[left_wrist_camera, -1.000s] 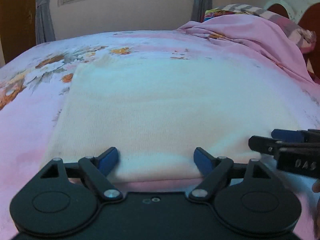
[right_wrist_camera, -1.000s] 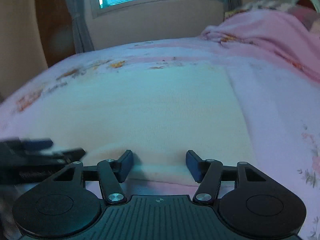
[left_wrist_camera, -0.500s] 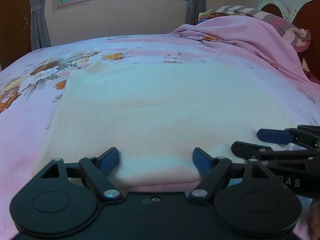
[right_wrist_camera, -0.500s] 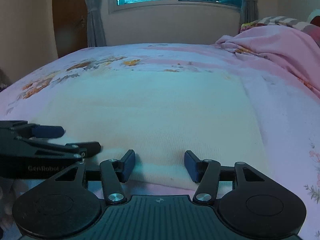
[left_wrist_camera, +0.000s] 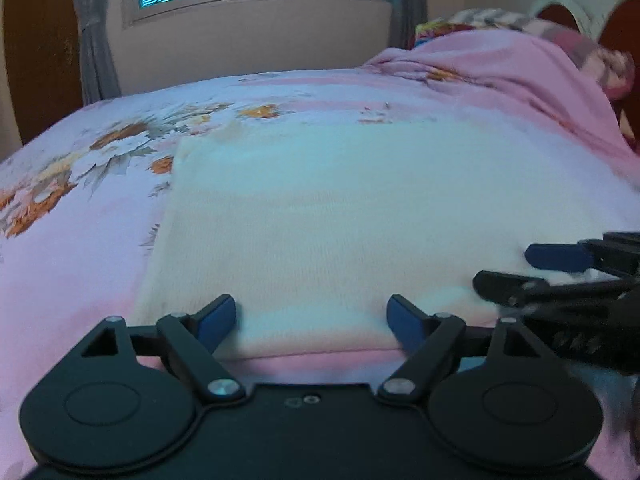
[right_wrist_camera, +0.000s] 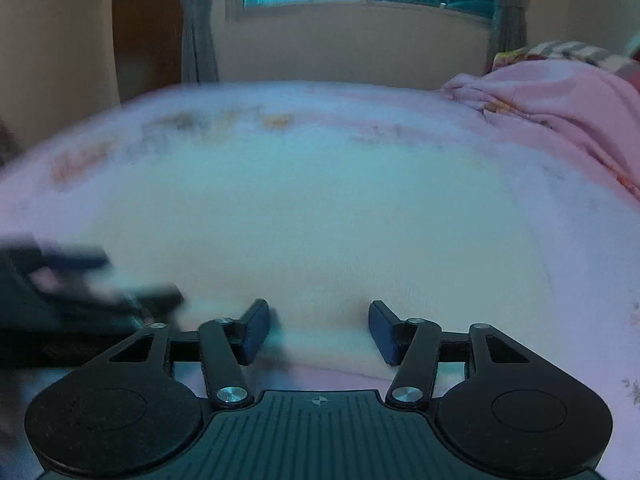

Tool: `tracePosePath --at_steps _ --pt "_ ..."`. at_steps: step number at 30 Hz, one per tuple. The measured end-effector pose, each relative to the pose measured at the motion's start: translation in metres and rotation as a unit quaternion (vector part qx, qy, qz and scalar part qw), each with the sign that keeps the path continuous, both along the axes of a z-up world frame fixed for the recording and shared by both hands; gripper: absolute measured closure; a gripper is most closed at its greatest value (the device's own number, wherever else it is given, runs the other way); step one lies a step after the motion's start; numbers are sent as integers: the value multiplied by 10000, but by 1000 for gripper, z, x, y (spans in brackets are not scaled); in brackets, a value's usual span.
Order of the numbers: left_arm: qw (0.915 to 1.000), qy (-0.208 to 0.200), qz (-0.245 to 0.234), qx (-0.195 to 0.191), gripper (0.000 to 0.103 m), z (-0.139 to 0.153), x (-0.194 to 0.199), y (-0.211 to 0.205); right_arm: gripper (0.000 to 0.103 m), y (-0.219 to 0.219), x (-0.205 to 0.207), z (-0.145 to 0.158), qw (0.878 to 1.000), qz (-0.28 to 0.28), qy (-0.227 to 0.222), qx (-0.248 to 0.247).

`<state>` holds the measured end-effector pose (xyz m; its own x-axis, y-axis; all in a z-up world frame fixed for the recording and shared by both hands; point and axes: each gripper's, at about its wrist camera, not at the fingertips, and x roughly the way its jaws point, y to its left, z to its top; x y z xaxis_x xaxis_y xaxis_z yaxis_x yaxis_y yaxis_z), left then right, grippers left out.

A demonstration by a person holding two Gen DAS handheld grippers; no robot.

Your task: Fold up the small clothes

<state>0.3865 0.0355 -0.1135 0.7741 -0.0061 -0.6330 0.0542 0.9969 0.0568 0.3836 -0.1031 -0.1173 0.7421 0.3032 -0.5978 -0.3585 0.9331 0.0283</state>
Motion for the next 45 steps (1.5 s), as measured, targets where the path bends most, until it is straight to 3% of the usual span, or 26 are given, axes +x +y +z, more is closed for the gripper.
tracePosePath --at_steps 3,7,9,11,14,16,19,22,25,28,30,31,34,36,37,38,40,44,45 --pt "9999 -93 86 -80 22 9 -7 7 48 2 -5 4 9999 -5 -7 -170" --pt "9999 12 108 -103 21 3 -8 16 48 -5 -11 16 9993 -103 -328 139" --pt "9998 -8 96 -146 22 5 -10 17 48 5 -1 2 9999 2 35 -140" --pt "9998 -29 108 -159 22 9 -12 21 48 13 -2 2 9992 51 -29 -407" --pt "9998 -53 163 39 21 7 -18 27 48 4 -12 17 9993 -100 -355 -86" --pt "9999 -36 103 -1 20 3 -20 32 48 5 -6 3 9996 -101 -8 -254" --pt "9996 -219 145 49 22 14 -27 37 48 0 -7 10 9999 -84 -15 -124" --pt "9972 -591 340 -300 22 27 -25 65 48 -23 -13 25 9984 -339 -283 365" --pt "9945 -445 418 -852 24 32 2 99 48 -40 -12 33 9958 -553 -387 621" --pt "9835 -189 212 -1788 28 24 37 137 48 -57 -10 41 9924 -739 -577 793" --pt "9690 66 92 -2469 31 13 62 158 48 -71 -7 45 9898 -864 -634 940" --pt "9594 189 44 -2813 31 6 71 167 48 -78 -6 46 9878 -953 -691 1022" --pt "9190 374 -82 -3924 31 -14 98 192 48 -110 2 45 9818 -1212 -689 1288" --pt "8952 508 -258 -4420 31 -24 113 201 48 -134 6 42 9771 -1456 -652 1407" --pt "8870 567 -357 -4569 37 -29 119 203 48 -144 6 40 9750 -1560 -631 1448" --pt "8824 635 -436 -4641 44 -31 125 205 48 -155 8 38 9729 -1681 -620 1462" --pt "8779 801 -525 -4691 76 -40 137 205 48 -171 9 35 9699 -1834 -589 1489" --pt "8673 835 -743 -4851 76 -50 150 200 48 -200 2 34 9644 -1961 -591 1671" --pt "8679 819 -769 -4839 75 -51 151 198 48 -209 3 33 9632 -1982 -604 1715"
